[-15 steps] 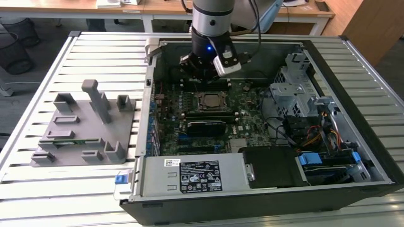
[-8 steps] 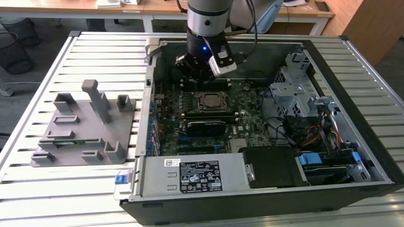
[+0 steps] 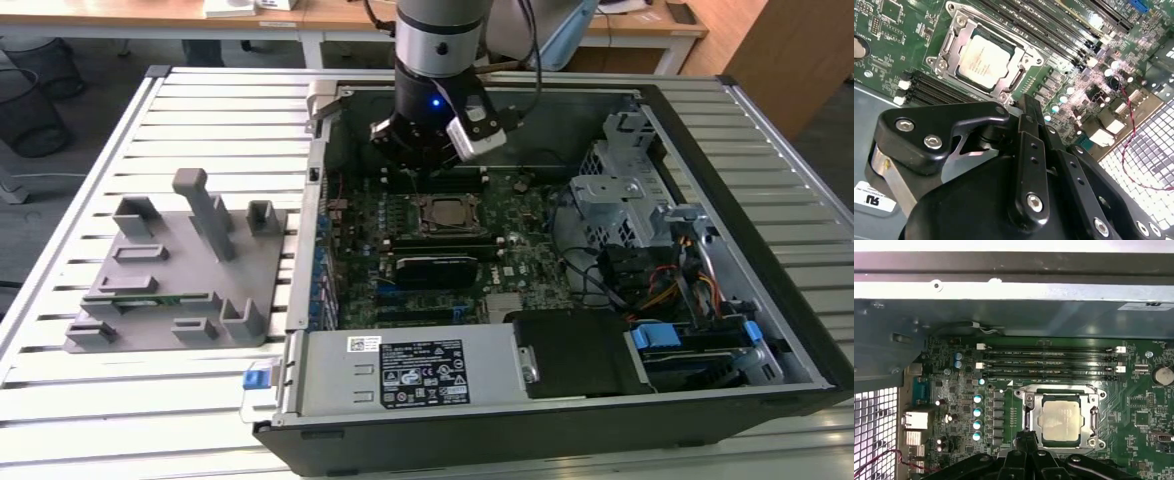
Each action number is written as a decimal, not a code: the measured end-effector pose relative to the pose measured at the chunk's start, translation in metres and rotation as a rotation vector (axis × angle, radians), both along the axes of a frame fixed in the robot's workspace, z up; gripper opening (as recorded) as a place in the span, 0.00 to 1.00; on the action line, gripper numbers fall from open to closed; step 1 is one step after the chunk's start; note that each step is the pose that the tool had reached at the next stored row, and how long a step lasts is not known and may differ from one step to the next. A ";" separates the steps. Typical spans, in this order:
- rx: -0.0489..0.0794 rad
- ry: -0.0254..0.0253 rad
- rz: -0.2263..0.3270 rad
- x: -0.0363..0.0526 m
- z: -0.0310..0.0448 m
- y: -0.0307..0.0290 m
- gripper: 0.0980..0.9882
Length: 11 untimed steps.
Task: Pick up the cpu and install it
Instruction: 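Install the first cpu locking lever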
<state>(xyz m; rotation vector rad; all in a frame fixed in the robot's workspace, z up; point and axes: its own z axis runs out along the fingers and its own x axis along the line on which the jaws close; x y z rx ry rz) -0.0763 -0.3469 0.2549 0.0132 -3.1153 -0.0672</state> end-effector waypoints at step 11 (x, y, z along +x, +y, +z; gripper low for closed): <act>0.000 -0.0026 0.000 -0.0206 -0.0001 0.0088 0.01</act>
